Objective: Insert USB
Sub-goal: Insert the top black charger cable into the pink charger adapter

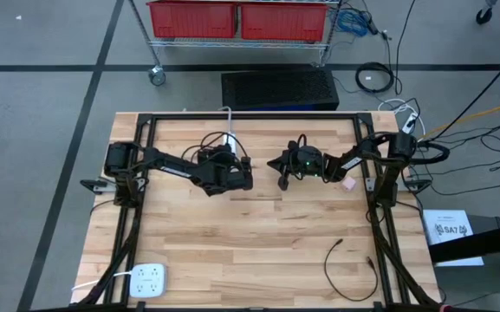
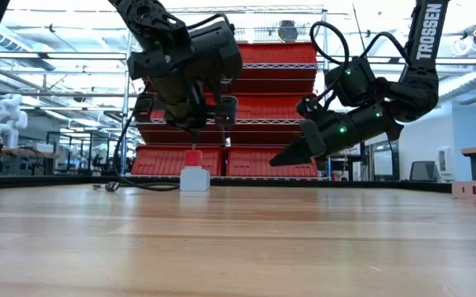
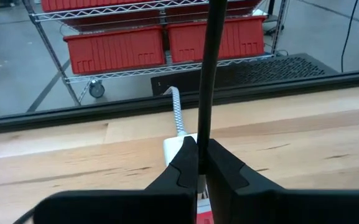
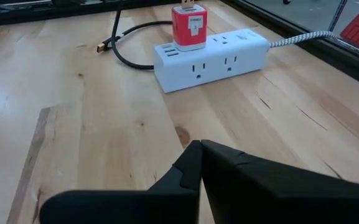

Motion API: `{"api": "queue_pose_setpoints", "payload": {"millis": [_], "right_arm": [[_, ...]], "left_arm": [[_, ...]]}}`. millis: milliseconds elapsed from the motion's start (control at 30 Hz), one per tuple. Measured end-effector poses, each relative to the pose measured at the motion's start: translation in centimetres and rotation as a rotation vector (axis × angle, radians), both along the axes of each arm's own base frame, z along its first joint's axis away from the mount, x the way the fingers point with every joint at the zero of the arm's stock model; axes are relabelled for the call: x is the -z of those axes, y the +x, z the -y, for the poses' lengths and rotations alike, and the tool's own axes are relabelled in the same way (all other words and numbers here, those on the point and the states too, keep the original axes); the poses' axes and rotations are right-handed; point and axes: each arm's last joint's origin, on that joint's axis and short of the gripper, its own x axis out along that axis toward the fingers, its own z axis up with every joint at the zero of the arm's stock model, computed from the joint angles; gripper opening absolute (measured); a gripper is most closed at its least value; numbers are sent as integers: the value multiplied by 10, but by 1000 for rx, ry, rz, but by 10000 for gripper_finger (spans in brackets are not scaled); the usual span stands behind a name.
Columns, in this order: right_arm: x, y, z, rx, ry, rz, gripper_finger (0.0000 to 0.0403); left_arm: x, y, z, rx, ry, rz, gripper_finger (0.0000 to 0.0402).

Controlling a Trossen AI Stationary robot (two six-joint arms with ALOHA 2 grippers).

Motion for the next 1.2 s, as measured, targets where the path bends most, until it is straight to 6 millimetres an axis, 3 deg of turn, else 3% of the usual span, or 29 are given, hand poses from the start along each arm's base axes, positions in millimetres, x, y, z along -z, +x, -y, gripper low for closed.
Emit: {"api": "queue_pose_setpoints", "payload": {"millis": [1200], "right_arm": [[0,0,0,0,4,-2,0]], "left_arm": [[8,-3,-2,-5,-29,-8,14]]}}
